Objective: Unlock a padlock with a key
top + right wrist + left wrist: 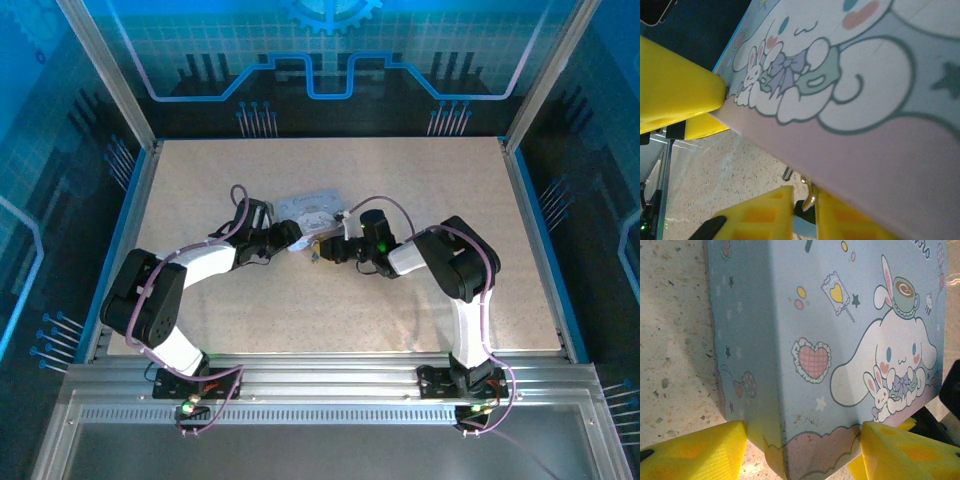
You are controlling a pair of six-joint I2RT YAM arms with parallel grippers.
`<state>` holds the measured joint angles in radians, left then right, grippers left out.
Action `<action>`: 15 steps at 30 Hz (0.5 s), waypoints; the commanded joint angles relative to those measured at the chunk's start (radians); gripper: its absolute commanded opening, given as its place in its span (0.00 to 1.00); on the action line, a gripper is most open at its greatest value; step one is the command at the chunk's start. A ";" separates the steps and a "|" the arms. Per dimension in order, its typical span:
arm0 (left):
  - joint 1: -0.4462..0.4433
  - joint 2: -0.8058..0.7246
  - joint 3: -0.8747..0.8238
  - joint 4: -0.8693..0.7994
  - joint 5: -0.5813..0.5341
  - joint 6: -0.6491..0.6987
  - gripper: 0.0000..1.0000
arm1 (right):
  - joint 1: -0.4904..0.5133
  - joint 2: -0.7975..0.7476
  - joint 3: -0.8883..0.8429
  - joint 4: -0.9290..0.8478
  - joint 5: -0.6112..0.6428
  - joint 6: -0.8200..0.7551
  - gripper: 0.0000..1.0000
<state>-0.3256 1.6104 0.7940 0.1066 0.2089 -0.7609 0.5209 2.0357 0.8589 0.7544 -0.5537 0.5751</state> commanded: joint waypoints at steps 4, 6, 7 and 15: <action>-0.016 0.021 -0.021 -0.050 -0.005 0.002 0.62 | -0.004 0.024 0.007 0.013 -0.006 0.020 0.11; -0.016 0.021 -0.021 -0.050 -0.005 0.002 0.62 | -0.005 0.025 0.006 0.013 -0.003 0.022 0.09; -0.016 0.021 -0.021 -0.050 -0.005 0.002 0.62 | -0.005 0.024 0.003 0.014 -0.002 0.023 0.08; -0.016 0.018 -0.034 -0.044 -0.011 -0.002 0.62 | -0.016 0.021 -0.033 0.072 0.013 0.075 0.04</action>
<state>-0.3256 1.6104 0.7937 0.1131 0.2016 -0.7609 0.5159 2.0361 0.8474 0.7822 -0.5354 0.6029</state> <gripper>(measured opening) 0.619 0.061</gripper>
